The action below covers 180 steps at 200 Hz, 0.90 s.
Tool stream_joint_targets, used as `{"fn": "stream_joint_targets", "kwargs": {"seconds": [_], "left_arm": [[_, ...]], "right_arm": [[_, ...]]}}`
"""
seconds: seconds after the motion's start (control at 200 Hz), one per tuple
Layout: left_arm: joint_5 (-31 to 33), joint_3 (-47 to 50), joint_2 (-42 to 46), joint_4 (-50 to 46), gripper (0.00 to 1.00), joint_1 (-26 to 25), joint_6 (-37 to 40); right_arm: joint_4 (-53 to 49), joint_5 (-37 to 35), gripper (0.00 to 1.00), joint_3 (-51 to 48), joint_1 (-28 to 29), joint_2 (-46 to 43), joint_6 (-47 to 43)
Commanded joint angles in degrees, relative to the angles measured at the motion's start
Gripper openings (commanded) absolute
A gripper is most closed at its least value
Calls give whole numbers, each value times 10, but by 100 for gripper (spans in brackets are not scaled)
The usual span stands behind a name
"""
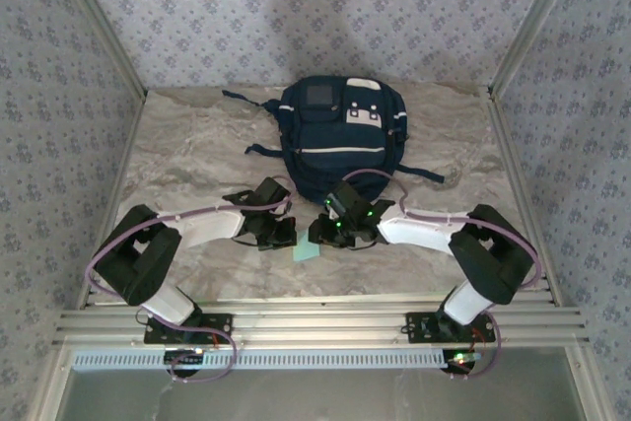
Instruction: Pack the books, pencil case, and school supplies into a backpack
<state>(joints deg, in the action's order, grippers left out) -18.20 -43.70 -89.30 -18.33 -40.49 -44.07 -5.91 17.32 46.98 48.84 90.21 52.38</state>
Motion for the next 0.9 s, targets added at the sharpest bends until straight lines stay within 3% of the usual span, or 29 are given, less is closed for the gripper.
{"fn": "stream_joint_targets", "kwargs": {"seconds": [0.0,0.175,0.265,0.44,0.65,0.825,0.894], "left_arm": [[25,25,-30,-24,0,-4,-5],[25,25,-28,-25,0,-4,-6],[26,26,-25,-28,0,-4,-5],[29,28,-17,-31,0,-3,-8],[30,19,-17,-39,0,-3,-4],[32,16,-10,-46,0,-2,-4],[33,13,-9,-50,0,-3,-4]], "right_arm": [[78,44,30,-6,9,-4,16],[90,54,34,5,16,30,16],[84,57,31,12,17,40,14],[7,17,30,25,13,29,4],[-27,1,41,45,15,36,-3],[-37,-3,43,53,16,38,-8],[-42,-3,52,59,16,37,-10]]}}
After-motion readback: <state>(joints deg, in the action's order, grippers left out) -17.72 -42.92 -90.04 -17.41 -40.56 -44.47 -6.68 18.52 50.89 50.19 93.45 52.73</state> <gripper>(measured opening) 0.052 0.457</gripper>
